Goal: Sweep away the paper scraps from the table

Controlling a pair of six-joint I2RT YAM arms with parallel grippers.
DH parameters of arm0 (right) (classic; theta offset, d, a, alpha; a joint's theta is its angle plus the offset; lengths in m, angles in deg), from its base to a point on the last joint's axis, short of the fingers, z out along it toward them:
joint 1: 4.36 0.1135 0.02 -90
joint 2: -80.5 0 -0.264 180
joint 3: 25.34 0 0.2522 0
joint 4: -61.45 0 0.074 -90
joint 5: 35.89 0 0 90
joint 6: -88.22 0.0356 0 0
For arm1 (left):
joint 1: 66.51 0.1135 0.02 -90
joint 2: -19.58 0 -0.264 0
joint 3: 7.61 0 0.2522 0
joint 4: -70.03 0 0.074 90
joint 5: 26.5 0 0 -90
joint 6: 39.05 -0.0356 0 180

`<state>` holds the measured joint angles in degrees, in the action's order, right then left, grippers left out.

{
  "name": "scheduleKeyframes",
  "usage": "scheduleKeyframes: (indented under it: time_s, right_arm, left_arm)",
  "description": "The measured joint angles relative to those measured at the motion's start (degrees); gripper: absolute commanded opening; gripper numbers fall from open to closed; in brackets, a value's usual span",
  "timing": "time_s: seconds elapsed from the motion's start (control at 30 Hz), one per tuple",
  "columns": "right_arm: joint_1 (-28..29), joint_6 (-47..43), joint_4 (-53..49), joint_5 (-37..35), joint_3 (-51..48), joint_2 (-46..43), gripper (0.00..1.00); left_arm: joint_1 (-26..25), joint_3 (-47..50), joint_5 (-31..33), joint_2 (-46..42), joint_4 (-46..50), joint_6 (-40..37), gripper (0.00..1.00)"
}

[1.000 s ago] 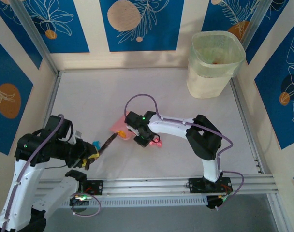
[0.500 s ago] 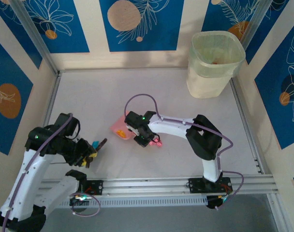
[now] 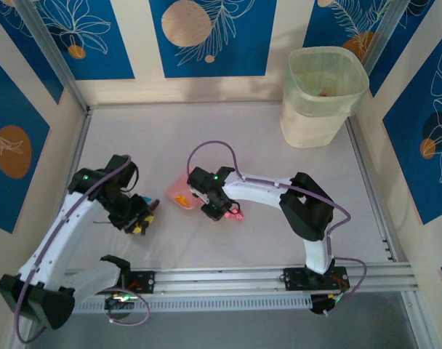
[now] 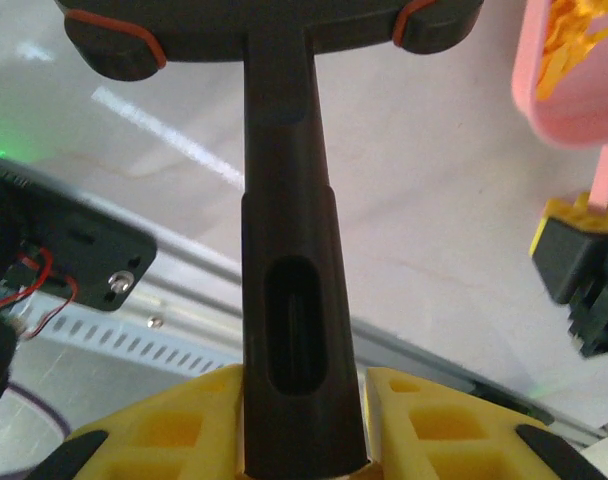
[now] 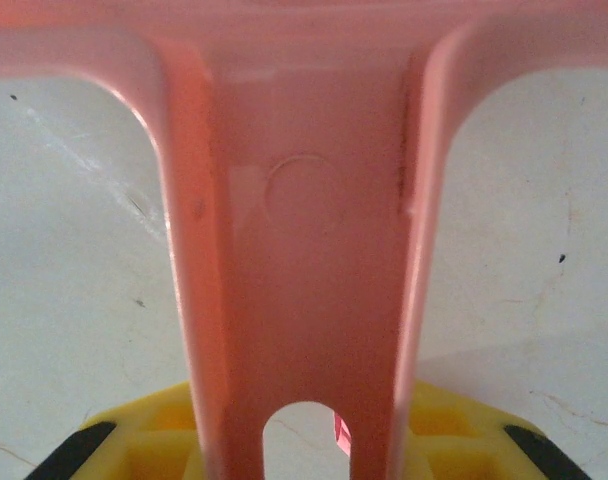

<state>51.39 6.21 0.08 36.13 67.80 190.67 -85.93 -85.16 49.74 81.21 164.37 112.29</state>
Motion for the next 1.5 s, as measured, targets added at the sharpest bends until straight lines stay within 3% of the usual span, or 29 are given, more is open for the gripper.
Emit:
scheduleKeyframes:
  time_s: [0.4, 0.67, 1.07, 1.27, 1.5]
  right_arm:
    - [-1.95, 2.47, -0.9, 0.2, 2.19, 1.7, 0.0]
    - [-2.45, 2.82, -1.51, 0.44, 3.58, 3.5, 0.0]
    - [0.87, 2.8, -3.39, 2.75, 9.18, 7.15, 0.0]
    - [2.4, 3.04, -5.95, 4.94, 13.94, 10.93, 0.0]
    - [2.75, 3.85, -9.09, 6.56, 19.63, 14.8, 0.0]
  left_arm:
    - [0.0, -16.2, 4.02, 15.69, -8.96, -4.17, 0.0]
    - [0.09, -26.86, 7.19, 17.09, -11.65, -8.24, 0.0]
    - [8.96, -30.84, 10.19, 23.37, -9.77, -13.97, 0.0]
    - [10.21, -30.71, 7.98, 29.55, -10.25, -15.45, 0.0]
    - [11.21, -27.15, 6.08, 30.01, -11.82, -17.03, 0.0]
